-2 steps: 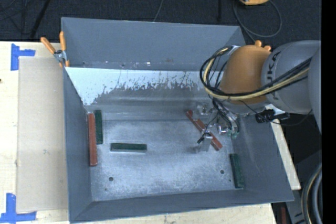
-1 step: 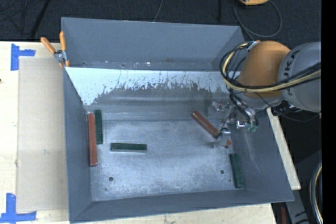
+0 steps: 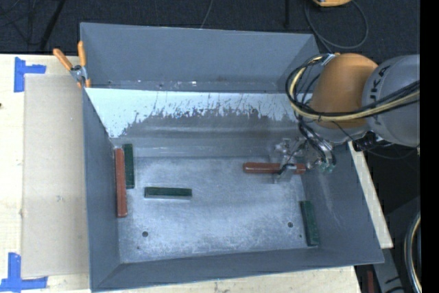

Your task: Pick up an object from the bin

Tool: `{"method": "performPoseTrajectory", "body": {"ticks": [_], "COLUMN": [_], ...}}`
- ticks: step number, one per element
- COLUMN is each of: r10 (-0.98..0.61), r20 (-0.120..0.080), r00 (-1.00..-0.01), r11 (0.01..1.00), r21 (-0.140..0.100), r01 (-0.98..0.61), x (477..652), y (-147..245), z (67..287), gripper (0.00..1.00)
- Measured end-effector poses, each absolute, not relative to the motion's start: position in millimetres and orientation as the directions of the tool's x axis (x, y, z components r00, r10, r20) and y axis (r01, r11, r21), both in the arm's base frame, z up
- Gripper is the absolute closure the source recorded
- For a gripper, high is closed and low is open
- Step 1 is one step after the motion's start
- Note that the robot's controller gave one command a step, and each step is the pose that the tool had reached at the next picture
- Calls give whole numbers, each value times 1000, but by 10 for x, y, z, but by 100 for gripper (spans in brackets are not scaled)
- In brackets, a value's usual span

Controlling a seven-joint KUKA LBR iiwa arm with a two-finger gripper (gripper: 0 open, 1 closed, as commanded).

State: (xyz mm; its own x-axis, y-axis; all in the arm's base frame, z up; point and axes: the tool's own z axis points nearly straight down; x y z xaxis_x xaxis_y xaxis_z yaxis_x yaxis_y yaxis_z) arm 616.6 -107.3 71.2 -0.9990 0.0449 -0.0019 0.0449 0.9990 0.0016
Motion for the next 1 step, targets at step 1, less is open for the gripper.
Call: {"method": "performPoseTrajectory", "body": {"ticks": [1], "r10": [-53], "r20": [-11], "r00": [-999], "r11": [999], "r21": [-2], "r01": [-53], "x": [6206], "y": [-1115], "z": [2257], "gripper": [100]}}
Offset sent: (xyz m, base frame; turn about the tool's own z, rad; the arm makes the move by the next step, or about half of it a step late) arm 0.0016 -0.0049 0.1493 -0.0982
